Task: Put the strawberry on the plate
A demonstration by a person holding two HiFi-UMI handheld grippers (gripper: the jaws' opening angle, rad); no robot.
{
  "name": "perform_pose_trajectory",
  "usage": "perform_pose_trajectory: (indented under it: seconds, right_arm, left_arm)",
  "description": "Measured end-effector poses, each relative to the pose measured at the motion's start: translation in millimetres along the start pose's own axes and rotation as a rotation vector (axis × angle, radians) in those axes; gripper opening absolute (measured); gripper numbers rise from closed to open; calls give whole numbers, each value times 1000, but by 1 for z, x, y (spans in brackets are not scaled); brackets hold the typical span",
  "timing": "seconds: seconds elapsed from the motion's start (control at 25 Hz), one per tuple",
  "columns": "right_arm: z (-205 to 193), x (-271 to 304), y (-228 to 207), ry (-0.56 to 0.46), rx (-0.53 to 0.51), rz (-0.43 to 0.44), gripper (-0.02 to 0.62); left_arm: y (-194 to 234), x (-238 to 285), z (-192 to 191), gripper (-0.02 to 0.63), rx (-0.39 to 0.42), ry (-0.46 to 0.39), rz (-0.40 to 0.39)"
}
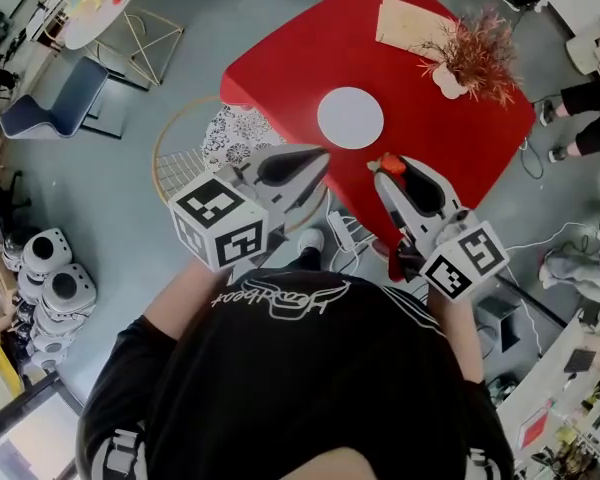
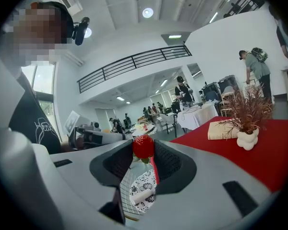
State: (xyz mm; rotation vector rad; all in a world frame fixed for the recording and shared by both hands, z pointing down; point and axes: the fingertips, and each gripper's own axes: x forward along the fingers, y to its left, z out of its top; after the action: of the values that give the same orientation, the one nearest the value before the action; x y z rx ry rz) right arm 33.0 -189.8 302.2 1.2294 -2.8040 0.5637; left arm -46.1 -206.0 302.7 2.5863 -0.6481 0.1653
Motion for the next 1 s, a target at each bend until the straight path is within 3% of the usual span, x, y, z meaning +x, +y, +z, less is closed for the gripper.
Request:
perform_pose_trajectory:
  seconds: [0.4,0.76,1.0]
  right_arm:
    - [6,33,-31,7,5,-21,130]
    - [12,68,-68,9,-80,-63,130]
    - [-1,97,-88,66,-177,-97,130]
  left_arm:
    - [38,20,3,8,-41,18,1]
    - [63,38,-5,8,-77,44,3]
    - [82,42,-11,8,-108,60,15]
